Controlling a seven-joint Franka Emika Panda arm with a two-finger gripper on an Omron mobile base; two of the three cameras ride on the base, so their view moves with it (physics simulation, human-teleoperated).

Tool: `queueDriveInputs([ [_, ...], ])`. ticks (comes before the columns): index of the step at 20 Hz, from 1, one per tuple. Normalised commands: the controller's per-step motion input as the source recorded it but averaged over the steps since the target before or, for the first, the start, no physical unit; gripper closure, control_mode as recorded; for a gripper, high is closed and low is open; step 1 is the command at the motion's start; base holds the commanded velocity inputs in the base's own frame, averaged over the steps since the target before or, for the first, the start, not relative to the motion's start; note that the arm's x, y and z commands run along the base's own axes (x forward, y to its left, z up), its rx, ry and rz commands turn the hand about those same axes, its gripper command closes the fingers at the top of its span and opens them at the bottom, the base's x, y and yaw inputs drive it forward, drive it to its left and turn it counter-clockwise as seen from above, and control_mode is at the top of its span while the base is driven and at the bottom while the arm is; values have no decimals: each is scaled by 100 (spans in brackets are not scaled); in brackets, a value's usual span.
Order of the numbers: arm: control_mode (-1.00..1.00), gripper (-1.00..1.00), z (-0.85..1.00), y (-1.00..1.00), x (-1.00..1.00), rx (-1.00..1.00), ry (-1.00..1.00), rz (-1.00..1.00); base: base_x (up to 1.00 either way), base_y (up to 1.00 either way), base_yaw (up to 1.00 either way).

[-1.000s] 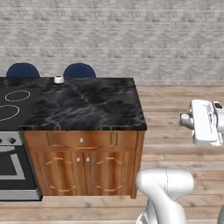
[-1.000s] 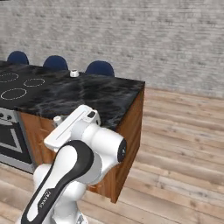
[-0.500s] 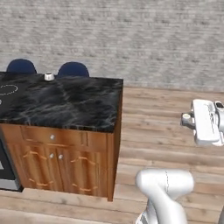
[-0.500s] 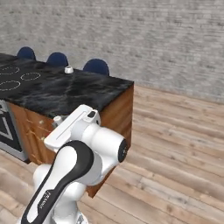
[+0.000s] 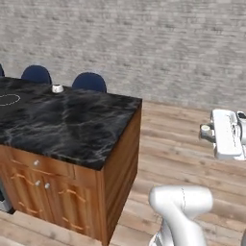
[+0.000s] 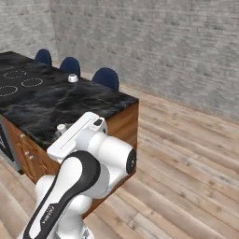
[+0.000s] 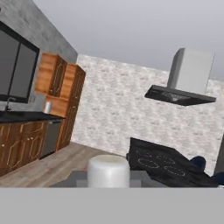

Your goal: Pick up the marshmallow and place it in the cup of hot chocolate on the dining counter.

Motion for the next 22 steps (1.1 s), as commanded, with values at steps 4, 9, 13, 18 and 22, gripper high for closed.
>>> queueDriveInputs([
  [4,100,100,0,0,0,0,0,0,89,-99,45],
  [9,100,100,0,0,0,0,0,0,71,-100,48],
  [13,100,100,0,0,0,0,0,0,54,-100,44],
  [18,100,100,0,0,0,0,0,0,43,-100,40],
  [22,100,100,0,0,0,0,0,0,34,-100,41],
])
